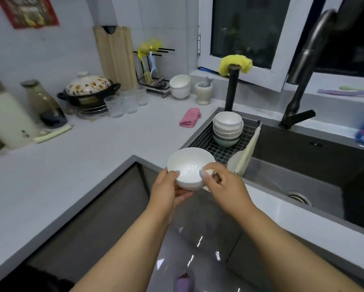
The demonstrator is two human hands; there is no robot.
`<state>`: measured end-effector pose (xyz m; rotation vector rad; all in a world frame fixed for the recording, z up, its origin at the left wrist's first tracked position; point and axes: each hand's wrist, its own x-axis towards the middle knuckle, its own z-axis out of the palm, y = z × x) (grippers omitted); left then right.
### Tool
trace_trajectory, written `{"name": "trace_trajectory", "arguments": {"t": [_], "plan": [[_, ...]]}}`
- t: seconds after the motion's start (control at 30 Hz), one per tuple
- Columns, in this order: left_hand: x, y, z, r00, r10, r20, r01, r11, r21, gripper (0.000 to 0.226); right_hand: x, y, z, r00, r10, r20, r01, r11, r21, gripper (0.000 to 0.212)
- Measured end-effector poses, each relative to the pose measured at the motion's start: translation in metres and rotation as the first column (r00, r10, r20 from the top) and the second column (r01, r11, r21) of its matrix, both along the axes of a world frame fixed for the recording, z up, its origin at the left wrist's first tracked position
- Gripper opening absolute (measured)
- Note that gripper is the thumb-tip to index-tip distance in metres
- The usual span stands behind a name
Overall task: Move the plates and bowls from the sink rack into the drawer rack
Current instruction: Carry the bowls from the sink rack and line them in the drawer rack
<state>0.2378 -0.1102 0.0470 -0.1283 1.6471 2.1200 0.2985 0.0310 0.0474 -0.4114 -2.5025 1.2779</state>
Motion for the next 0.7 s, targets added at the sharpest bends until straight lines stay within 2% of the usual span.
{"name": "trace_trajectory", "arguments": {"t": [0.1, 0.23, 0.33, 0.4, 0.47, 0.53, 0.7], "plan": [[0.032, -0.034, 0.004, 0.992, 0.127, 0.023, -0.128, 0.99, 0.051, 0.023, 0.01, -0.028, 0.001, 0.997, 0.073, -0.019, -0.076, 0.982, -0.175, 0.031], [0.067, -0.089, 0.01, 0.959, 0.28, 0.045, -0.282, 0.959, 0.035, 0.019, 0.012, -0.074, 0.001, 0.978, 0.193, 0.075, -0.14, 0.884, -0.445, 0.044], [0.091, -0.13, 0.011, 0.921, 0.388, 0.044, -0.389, 0.921, 0.014, 0.02, 0.015, -0.115, 0.001, 0.917, 0.379, 0.126, -0.208, 0.721, -0.661, 0.045], [0.106, -0.155, 0.011, 0.888, 0.456, 0.05, -0.457, 0.889, 0.005, 0.019, 0.023, -0.144, 0.003, 0.861, 0.497, 0.105, -0.242, 0.582, -0.776, 0.036], [0.121, -0.178, 0.009, 0.855, 0.514, 0.061, -0.515, 0.857, 0.0, 0.019, 0.03, -0.17, 0.004, 0.824, 0.562, 0.072, -0.258, 0.485, -0.836, 0.025], [0.136, -0.2, 0.007, 0.827, 0.558, 0.069, -0.56, 0.829, 0.005, 0.019, 0.034, -0.195, 0.004, 0.797, 0.602, 0.054, -0.269, 0.434, -0.86, 0.02], [0.175, -0.265, 0.001, 0.748, 0.659, 0.082, -0.661, 0.75, 0.002, 0.012, 0.05, -0.265, 0.003, 0.722, 0.689, 0.06, -0.328, 0.417, -0.848, 0.025]]}}
